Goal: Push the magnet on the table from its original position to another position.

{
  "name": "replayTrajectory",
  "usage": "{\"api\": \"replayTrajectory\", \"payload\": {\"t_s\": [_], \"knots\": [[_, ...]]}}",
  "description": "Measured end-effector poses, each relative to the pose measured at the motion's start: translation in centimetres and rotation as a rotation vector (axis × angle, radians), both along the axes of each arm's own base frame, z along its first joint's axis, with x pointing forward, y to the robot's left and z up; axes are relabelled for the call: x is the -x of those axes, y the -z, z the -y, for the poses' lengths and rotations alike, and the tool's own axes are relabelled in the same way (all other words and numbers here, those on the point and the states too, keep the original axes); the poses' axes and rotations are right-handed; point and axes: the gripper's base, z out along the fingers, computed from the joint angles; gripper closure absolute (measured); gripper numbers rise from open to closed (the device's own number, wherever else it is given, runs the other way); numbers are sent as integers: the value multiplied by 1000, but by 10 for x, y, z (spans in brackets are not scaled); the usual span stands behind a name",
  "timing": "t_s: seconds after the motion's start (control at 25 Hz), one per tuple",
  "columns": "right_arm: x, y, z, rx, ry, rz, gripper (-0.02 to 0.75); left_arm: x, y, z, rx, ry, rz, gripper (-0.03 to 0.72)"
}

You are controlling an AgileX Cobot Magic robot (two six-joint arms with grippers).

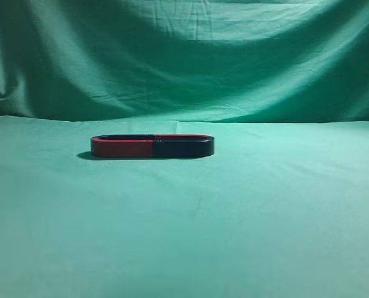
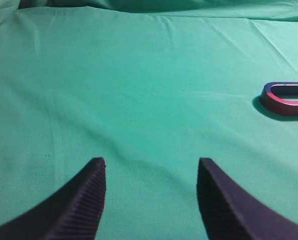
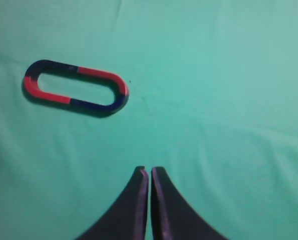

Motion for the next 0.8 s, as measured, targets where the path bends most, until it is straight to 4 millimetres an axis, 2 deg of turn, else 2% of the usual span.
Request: {"api": "replayTrajectory", "payload": {"t_s": [0.24, 0.4, 0.8], "knots": [[66, -1, 31, -55, 23, 116, 738, 0, 0, 0, 0, 0, 0, 316], [105, 9, 48, -95, 29, 200, 738, 0, 0, 0, 0, 0, 0, 316], [181, 37, 81, -186, 35, 347, 738, 0, 0, 0, 0, 0, 0, 316]]}}
